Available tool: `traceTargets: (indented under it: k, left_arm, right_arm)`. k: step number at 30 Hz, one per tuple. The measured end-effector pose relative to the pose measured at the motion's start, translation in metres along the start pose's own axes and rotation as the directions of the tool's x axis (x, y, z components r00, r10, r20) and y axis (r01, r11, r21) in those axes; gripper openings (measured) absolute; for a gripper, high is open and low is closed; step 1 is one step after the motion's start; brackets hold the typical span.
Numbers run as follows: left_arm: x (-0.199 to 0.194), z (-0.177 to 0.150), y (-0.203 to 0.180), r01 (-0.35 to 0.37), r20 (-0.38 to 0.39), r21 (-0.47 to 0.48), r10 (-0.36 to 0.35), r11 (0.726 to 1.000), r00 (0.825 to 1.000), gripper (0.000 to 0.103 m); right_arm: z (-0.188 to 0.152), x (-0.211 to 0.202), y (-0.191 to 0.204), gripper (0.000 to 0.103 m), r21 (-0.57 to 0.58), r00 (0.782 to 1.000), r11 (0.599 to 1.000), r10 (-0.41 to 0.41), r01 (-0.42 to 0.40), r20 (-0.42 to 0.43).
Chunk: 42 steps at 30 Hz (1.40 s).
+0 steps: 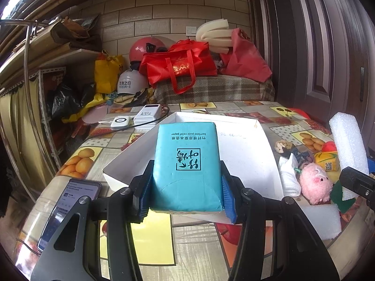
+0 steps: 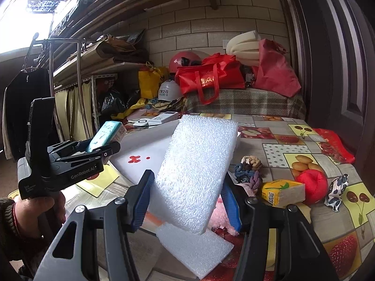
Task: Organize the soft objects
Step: 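Place the tissue pack in the white box with the left tool while the right drops the foam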
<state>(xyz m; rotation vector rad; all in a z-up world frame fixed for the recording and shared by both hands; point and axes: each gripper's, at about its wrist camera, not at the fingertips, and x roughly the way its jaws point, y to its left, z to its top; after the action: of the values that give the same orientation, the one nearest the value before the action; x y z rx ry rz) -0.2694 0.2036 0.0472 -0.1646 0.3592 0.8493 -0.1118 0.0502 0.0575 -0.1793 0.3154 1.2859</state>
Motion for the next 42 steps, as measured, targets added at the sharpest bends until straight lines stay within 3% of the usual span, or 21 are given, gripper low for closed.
traceTargets:
  k: [11, 20, 35, 42]
  left_arm:
    - [0.021, 0.007, 0.006, -0.017, -0.033, -0.051, 0.015, 0.999, 0.999, 0.05]
    - [0.042, 0.015, 0.013, -0.04, -0.05, -0.099, 0.036, 0.994, 0.998, 0.05]
    - [0.05, 0.017, 0.017, -0.039, -0.069, -0.12, 0.031, 0.992, 0.997, 0.05]
    - [0.057, 0.018, 0.015, -0.05, -0.086, -0.116, 0.04, 0.992, 0.995, 0.05]
  right_arm:
    - [0.001, 0.042, 0.009, 0.056, 0.048, 0.996, 0.999, 0.019, -0.014, -0.093]
    - [0.007, 0.051, 0.023, 0.056, -0.019, 0.999, 1.0, -0.015, 0.014, -0.051]
    - [0.014, 0.071, 0.028, 0.056, -0.019, 0.998, 1.0, -0.023, 0.021, -0.057]
    - [0.019, 0.09, 0.021, 0.056, 0.037, 0.995, 0.999, -0.026, 0.03, -0.093]
